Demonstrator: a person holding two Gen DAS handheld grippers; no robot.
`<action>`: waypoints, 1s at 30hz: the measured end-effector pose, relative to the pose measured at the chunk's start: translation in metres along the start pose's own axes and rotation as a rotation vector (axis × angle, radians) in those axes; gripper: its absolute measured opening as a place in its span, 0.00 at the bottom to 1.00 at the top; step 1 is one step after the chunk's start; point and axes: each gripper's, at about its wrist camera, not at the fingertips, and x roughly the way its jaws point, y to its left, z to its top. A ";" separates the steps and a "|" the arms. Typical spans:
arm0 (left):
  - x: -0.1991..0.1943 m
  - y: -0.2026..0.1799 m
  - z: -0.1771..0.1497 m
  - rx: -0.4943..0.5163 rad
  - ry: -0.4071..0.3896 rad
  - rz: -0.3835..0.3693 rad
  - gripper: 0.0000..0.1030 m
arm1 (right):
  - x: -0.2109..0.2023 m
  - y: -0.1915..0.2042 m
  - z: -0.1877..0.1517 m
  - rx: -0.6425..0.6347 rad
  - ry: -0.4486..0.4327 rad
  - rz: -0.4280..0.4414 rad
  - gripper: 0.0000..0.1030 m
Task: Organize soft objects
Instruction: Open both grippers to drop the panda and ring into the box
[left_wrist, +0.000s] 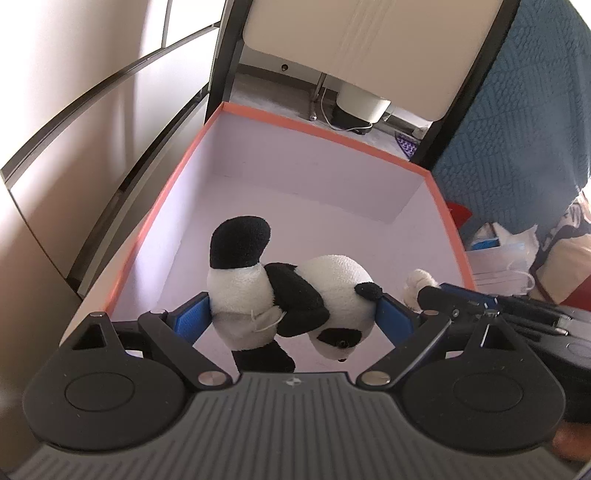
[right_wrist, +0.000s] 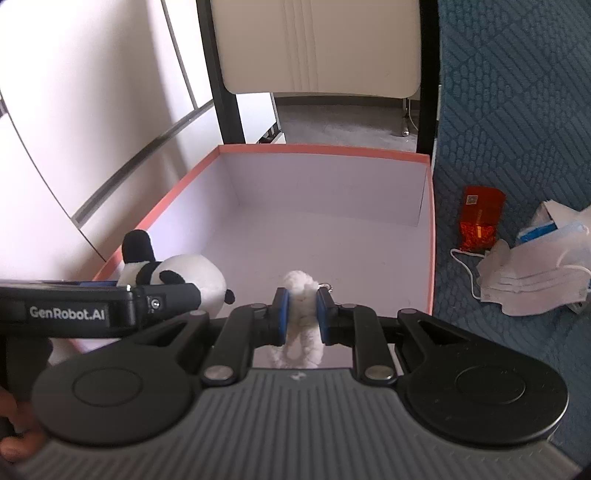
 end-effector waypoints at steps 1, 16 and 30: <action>0.002 0.001 0.001 0.001 0.003 0.001 0.93 | 0.003 0.000 0.001 -0.002 0.002 -0.002 0.20; -0.011 0.008 0.004 0.011 -0.016 0.027 0.95 | 0.001 -0.002 0.006 0.029 -0.014 0.002 0.43; -0.067 -0.025 -0.009 0.037 -0.113 0.012 0.95 | -0.057 -0.009 -0.002 0.040 -0.102 -0.002 0.48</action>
